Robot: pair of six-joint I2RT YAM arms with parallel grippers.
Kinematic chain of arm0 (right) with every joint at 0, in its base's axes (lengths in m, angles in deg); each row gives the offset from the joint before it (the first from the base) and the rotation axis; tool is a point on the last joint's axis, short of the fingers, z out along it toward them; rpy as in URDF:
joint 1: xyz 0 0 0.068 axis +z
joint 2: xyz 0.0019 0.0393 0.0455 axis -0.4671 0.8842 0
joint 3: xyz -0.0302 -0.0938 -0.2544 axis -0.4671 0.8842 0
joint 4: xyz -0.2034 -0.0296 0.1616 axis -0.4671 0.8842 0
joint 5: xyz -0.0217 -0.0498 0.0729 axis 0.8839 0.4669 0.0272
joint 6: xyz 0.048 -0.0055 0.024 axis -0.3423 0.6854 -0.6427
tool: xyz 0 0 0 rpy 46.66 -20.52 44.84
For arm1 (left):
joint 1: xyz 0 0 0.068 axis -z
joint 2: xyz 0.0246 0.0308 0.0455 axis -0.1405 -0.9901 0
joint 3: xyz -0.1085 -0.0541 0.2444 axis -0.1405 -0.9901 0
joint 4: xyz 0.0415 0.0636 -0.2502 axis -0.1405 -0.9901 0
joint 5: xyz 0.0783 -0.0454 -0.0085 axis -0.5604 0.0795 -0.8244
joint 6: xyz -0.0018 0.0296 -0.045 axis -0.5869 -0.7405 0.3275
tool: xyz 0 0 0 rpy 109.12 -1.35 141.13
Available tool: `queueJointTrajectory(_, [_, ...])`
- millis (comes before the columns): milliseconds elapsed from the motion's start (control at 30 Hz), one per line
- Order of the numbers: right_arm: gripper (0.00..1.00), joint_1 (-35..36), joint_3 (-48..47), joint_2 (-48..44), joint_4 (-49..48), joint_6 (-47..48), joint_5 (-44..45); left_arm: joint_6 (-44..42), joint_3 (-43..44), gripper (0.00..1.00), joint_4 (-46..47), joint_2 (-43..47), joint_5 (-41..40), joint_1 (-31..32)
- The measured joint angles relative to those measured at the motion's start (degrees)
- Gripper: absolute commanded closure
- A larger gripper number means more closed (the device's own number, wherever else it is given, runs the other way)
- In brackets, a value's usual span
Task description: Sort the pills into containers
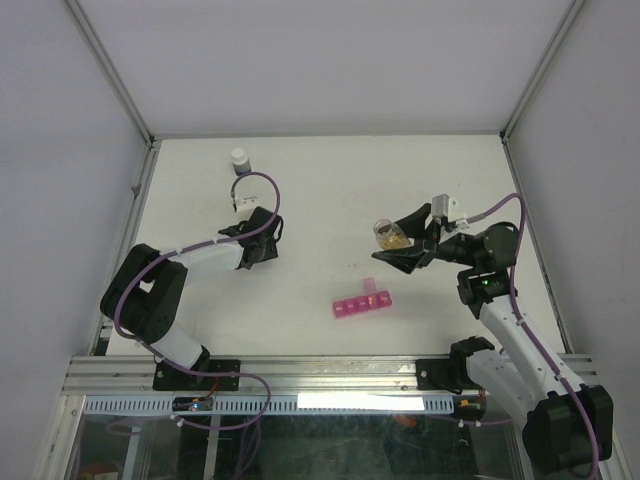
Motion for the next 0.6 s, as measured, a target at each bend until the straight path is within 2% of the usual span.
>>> queueJointTrajectory(33, [1.00,0.0,0.0,0.0,0.0,0.0,0.0,0.0,0.0,0.47,0.0,-0.1,0.0,0.0])
queueJointTrajectory(233, [1.00,-0.1,0.0,0.0,0.1,0.3,0.0,0.0,0.7,0.48,0.0,-0.9,-0.7,0.0])
queueJointTrajectory(500, [1.00,-0.1,0.0,0.0,0.3,0.4,0.0,-0.5,1.3,0.77,0.5,-1.6,-1.0,0.0])
queueJointTrajectory(600, [1.00,-0.2,0.0,0.0,1.0,1.1,-0.1,-0.8,1.3,0.82,0.4,-1.4,-0.5,0.0])
